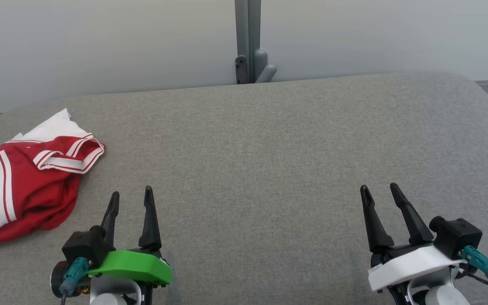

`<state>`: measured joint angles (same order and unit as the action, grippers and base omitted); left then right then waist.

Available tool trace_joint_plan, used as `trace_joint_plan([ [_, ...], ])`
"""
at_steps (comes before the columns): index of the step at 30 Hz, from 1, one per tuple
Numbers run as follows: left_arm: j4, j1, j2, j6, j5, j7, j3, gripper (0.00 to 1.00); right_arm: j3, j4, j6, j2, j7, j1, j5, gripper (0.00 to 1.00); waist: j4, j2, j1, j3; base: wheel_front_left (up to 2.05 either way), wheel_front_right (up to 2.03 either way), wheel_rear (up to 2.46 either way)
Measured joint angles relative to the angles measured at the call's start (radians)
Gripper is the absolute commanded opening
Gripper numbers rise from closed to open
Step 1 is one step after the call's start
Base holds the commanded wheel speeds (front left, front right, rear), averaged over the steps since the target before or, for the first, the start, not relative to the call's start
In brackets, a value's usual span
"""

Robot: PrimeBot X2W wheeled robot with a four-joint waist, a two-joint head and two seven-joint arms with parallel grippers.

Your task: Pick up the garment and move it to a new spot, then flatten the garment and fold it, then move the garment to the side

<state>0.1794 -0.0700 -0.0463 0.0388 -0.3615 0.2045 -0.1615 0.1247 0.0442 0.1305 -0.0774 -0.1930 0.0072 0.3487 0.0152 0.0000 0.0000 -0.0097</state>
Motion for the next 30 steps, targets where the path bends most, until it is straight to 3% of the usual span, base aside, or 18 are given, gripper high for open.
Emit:
trace_joint_plan([
  [30,-0.018,0.036,-0.001,-0.016,0.170,0.052,-0.005,1.00,0.029,-0.042,0.000,0.003,-0.061,0.029,-0.160,1.00,-0.003,0.0000,0.0000,0.007,0.00,0.00,0.00],
])
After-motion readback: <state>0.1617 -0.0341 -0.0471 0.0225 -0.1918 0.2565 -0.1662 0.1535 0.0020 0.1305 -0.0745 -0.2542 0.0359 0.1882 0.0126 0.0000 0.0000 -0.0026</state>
